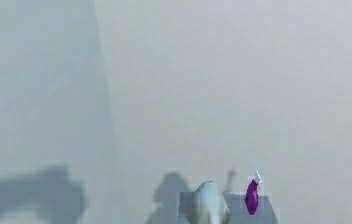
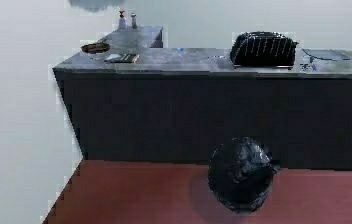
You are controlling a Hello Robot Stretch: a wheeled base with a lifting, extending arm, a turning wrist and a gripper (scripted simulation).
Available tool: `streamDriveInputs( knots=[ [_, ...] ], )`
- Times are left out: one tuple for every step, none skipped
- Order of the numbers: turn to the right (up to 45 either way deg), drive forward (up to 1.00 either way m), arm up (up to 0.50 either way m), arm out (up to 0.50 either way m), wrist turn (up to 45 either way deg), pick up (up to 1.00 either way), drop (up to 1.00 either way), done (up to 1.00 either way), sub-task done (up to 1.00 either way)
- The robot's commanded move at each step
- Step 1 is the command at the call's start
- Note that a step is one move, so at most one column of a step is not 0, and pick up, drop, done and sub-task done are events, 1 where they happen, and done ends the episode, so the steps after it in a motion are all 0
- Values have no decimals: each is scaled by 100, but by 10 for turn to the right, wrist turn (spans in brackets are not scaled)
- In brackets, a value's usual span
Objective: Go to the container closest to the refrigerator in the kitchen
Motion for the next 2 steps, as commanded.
streamDriveInputs(
  knots=[
    [450,0,0,0,0,0,0,0,0],
    [450,0,0,0,0,0,0,0,0]
  ],
)
